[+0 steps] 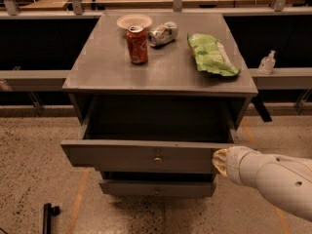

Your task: Close top drawer

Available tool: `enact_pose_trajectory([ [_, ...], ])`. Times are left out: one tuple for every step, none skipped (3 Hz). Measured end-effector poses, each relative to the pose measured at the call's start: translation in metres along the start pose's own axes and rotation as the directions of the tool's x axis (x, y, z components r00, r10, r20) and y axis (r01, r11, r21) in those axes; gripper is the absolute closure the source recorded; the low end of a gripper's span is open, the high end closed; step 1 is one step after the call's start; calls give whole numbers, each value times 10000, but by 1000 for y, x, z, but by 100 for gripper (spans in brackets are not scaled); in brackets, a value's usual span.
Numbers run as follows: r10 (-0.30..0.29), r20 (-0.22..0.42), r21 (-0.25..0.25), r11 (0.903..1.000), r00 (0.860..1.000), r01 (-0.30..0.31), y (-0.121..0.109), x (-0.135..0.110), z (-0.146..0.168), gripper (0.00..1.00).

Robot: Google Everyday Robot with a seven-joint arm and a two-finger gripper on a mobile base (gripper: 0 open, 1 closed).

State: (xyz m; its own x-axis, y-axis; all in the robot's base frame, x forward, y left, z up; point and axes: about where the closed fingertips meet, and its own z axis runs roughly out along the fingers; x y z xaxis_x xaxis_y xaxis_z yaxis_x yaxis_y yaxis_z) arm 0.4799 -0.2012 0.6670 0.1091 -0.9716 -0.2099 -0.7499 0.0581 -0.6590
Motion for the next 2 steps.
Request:
enact_pose_trajectory([
  [-197,-12,235,9995,9998,197,-9,9,18,100],
  [-238,-52,370,9990,9997,240,-19,21,38,100],
])
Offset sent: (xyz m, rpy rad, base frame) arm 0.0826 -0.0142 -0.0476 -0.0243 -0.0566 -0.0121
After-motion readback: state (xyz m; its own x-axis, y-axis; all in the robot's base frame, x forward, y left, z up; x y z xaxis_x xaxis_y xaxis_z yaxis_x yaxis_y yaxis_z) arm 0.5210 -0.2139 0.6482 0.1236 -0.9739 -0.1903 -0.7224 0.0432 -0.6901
